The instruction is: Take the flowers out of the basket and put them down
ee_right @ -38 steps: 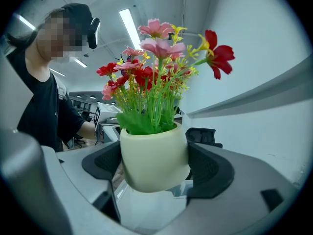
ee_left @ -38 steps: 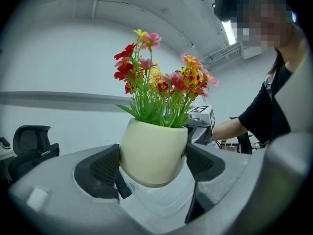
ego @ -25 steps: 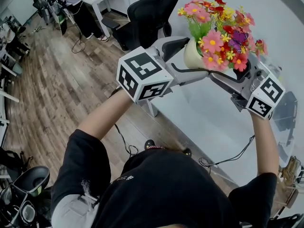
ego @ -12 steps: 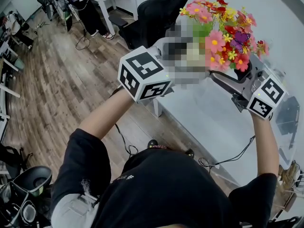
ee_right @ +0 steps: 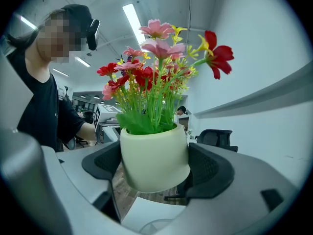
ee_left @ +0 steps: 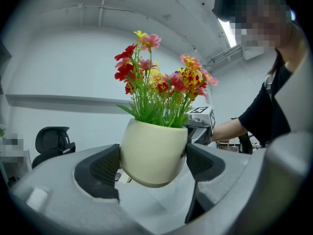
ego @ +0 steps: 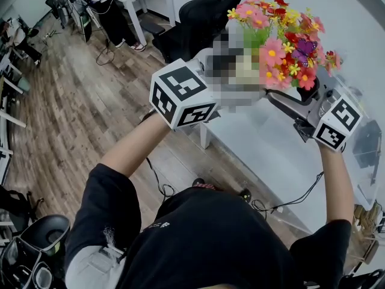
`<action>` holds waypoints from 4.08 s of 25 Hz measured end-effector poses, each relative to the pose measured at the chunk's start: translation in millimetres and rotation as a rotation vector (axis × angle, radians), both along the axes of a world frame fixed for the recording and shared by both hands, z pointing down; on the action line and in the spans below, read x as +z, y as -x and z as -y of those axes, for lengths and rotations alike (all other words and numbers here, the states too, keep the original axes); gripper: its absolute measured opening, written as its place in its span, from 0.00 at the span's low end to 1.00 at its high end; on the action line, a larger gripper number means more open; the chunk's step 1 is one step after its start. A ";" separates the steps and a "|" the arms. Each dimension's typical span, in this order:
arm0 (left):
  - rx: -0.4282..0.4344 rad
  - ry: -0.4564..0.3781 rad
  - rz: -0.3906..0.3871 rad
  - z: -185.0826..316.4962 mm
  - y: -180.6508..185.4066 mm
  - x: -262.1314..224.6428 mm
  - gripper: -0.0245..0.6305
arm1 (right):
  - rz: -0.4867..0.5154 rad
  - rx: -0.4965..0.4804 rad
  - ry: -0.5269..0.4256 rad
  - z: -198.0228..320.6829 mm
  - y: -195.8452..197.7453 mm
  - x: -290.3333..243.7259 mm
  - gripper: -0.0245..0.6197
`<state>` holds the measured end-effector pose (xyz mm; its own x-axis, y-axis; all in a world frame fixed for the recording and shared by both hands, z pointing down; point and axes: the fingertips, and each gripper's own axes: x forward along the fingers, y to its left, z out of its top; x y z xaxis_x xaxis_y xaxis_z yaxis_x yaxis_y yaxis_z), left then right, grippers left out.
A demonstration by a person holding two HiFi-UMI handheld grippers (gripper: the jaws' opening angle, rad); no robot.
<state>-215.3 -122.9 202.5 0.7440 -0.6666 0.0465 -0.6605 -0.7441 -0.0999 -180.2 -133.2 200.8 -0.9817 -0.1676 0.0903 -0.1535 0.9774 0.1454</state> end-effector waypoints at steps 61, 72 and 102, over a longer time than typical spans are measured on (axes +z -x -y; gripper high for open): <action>0.010 0.016 -0.006 -107.8 -26.6 0.8 0.70 | 0.031 0.010 0.013 -108.3 -27.5 0.9 0.72; 0.053 0.021 -0.002 -122.0 -42.9 3.0 0.70 | 0.018 0.051 0.002 -124.3 -43.7 2.4 0.72; 0.208 0.037 -0.001 -93.3 10.4 -3.4 0.70 | 0.035 0.206 0.011 -101.2 8.5 -4.0 0.72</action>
